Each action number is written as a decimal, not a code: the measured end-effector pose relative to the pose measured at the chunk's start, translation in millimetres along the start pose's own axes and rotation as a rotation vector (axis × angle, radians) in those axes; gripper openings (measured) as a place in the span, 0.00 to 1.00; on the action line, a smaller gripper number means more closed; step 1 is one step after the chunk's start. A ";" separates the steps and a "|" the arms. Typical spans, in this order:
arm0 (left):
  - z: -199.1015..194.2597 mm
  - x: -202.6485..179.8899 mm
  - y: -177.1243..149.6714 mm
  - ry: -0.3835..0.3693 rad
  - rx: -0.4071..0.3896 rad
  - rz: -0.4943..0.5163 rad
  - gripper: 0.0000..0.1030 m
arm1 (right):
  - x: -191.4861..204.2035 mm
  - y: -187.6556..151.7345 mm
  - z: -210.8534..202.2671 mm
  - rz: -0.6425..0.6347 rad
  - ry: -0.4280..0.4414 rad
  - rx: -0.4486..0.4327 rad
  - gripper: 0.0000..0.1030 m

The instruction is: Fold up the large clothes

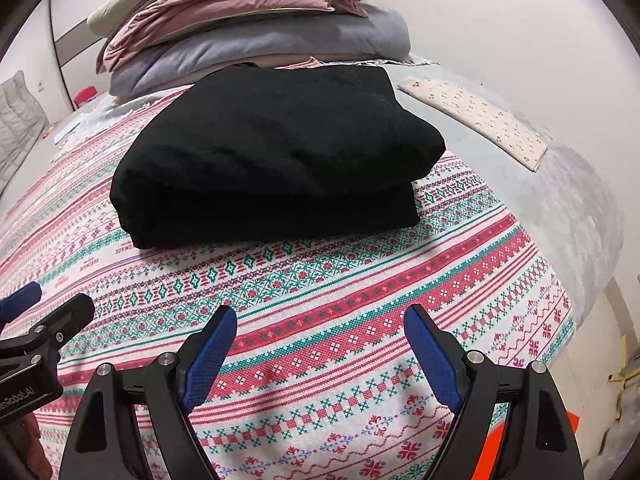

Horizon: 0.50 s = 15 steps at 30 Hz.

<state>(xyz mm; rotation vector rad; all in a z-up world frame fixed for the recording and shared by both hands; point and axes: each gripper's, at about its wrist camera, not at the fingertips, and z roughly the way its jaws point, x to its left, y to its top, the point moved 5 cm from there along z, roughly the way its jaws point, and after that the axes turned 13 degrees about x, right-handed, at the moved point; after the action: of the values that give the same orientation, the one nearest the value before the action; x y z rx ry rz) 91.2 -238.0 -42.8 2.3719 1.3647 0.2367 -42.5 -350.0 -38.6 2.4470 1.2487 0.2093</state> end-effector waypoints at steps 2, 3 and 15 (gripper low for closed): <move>-0.1 -0.1 -0.2 -0.001 0.001 0.001 0.99 | -0.4 0.0 0.3 0.002 0.002 0.000 0.84; 0.1 -0.3 0.0 0.000 0.001 0.000 0.99 | -0.4 -0.1 0.4 0.002 0.001 0.001 0.84; 1.3 1.1 -0.8 0.001 0.005 0.005 0.99 | -1.8 -1.0 0.8 0.007 0.003 0.002 0.84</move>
<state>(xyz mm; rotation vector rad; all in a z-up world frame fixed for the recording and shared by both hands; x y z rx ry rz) 91.5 -237.1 -44.3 2.3793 1.3613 0.2358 -44.0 -351.1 -39.6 2.4539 1.2428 0.2140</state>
